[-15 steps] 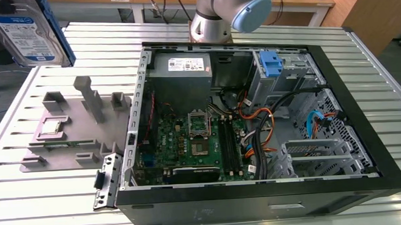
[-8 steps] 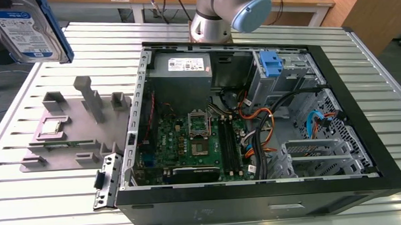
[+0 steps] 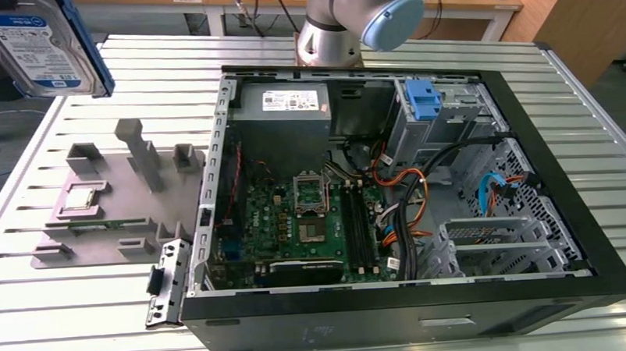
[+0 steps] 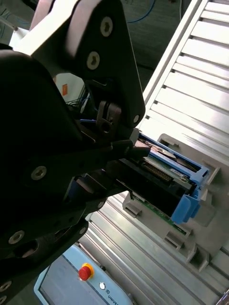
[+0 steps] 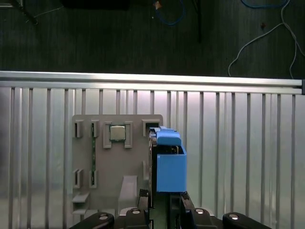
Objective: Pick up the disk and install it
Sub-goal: 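Pick up the disk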
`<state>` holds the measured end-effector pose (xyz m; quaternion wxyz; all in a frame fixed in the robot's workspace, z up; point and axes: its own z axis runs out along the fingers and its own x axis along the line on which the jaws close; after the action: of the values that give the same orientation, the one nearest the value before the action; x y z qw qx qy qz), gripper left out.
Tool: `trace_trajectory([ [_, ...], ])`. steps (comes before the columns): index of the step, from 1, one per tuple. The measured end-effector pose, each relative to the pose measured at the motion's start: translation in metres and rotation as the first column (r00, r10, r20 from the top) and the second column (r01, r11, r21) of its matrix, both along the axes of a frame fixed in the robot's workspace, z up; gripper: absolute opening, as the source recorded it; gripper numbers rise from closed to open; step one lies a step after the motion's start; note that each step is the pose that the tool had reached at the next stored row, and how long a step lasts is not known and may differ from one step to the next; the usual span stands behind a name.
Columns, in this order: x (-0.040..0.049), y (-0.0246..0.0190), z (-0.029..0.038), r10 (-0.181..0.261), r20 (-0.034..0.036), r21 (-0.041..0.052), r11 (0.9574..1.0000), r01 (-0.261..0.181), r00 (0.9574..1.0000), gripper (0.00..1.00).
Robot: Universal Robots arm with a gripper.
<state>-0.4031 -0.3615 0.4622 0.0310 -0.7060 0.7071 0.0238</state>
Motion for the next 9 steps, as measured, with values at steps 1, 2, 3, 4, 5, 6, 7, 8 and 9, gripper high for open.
trace_trajectory([
  [1,0.0000,0.0000,0.0020,0.000,0.0000,0.0000,1.0000,0.000,1.0000,0.35],
  [2,0.0000,0.0000,0.0041,0.000,0.0001,0.0000,1.0000,0.000,1.0000,0.35],
  [3,0.0000,0.0000,0.0065,0.000,0.0001,0.0001,1.0000,0.000,1.0000,0.35],
  [4,0.0000,0.0000,0.0089,0.000,0.0002,0.0001,1.0000,0.000,1.0000,0.35],
  [5,0.0000,0.0000,0.0115,0.000,0.0001,0.0001,1.0000,0.000,1.0000,0.35],
  [6,0.0000,0.0000,0.0138,0.000,0.0000,0.0001,1.0000,0.000,1.0000,0.35],
  [7,0.0000,0.0000,0.0159,0.000,0.0001,0.0000,1.0000,0.000,1.0000,0.35],
  [8,0.0000,0.0000,0.0179,0.000,0.0002,0.0001,1.0000,0.000,1.0000,0.35],
  [9,0.0000,0.0000,0.0201,0.000,0.0001,0.0001,1.0000,0.000,1.0000,0.35],
])
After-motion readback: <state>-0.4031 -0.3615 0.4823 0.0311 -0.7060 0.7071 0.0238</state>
